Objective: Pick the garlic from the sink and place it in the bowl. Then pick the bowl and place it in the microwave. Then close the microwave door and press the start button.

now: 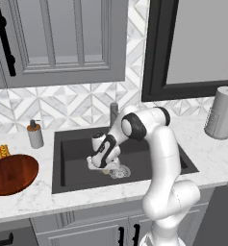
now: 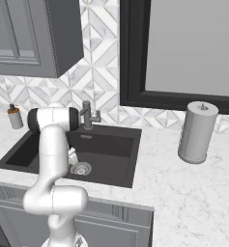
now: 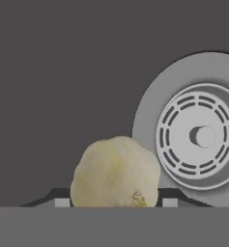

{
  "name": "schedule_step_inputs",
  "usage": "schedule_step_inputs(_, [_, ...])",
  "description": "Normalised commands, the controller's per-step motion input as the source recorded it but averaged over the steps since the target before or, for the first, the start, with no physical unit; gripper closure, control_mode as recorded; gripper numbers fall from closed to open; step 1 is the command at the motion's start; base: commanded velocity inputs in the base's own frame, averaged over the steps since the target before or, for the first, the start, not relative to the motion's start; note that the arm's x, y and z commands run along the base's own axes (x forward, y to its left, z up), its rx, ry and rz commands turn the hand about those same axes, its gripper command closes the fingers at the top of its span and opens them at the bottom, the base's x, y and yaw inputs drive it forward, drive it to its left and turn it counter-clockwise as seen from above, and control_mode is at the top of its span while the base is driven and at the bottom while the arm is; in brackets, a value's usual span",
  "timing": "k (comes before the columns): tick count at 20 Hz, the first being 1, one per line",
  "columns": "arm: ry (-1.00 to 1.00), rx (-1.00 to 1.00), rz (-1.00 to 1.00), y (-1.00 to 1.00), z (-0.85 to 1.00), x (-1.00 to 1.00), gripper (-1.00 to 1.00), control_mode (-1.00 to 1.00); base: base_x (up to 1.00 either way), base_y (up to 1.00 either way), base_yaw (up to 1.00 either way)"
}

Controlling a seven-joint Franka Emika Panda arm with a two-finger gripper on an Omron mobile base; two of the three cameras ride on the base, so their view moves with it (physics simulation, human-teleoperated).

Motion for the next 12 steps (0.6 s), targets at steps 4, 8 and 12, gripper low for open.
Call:
schedule_step_inputs(4, [-0.14, 0.0, 0.0, 0.0, 0.25, 0.0, 1.0, -1.0, 0.0, 0.0, 0.0])
schedule_step_inputs(8, [-0.23, 0.0, 0.0, 0.07, 0.81, -0.24, 1.0, -1.0, 0.0, 0.0, 0.0])
schedule_step_inputs(12, [-0.24, 0.0, 0.0, 0.26, 1.0, -0.51, 1.0, -1.0, 0.0, 0.0, 0.0])
